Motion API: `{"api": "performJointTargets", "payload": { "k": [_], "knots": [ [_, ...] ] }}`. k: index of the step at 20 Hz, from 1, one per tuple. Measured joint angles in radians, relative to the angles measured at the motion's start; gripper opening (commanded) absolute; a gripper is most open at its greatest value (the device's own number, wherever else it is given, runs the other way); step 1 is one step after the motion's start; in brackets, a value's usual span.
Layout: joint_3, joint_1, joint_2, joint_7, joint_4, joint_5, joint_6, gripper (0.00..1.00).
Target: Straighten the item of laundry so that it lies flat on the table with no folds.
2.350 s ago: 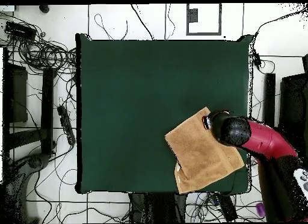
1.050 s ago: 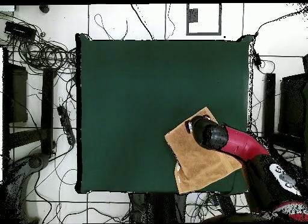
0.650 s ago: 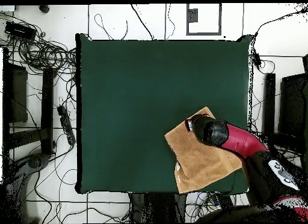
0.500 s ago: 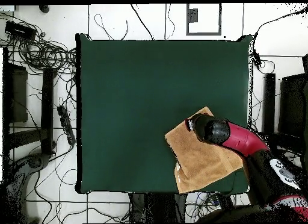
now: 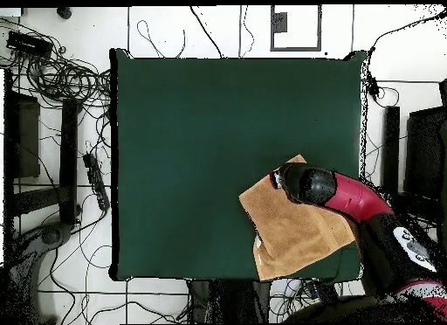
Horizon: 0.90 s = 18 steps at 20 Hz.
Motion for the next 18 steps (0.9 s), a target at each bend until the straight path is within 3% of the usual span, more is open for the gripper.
{"api": "performJointTargets", "payload": {
  "k": [7, 8, 18],
  "knots": [
    [0.011, -0.008, 0.007, 0.0, -0.021, -0.002, 0.032, 1.0],
    [0.014, -0.011, 0.008, 0.0, -0.025, -0.003, 0.033, 0.0],
    [0.025, -0.028, 0.016, 0.0, -0.041, -0.012, 0.029, 0.0]
  ]
}}
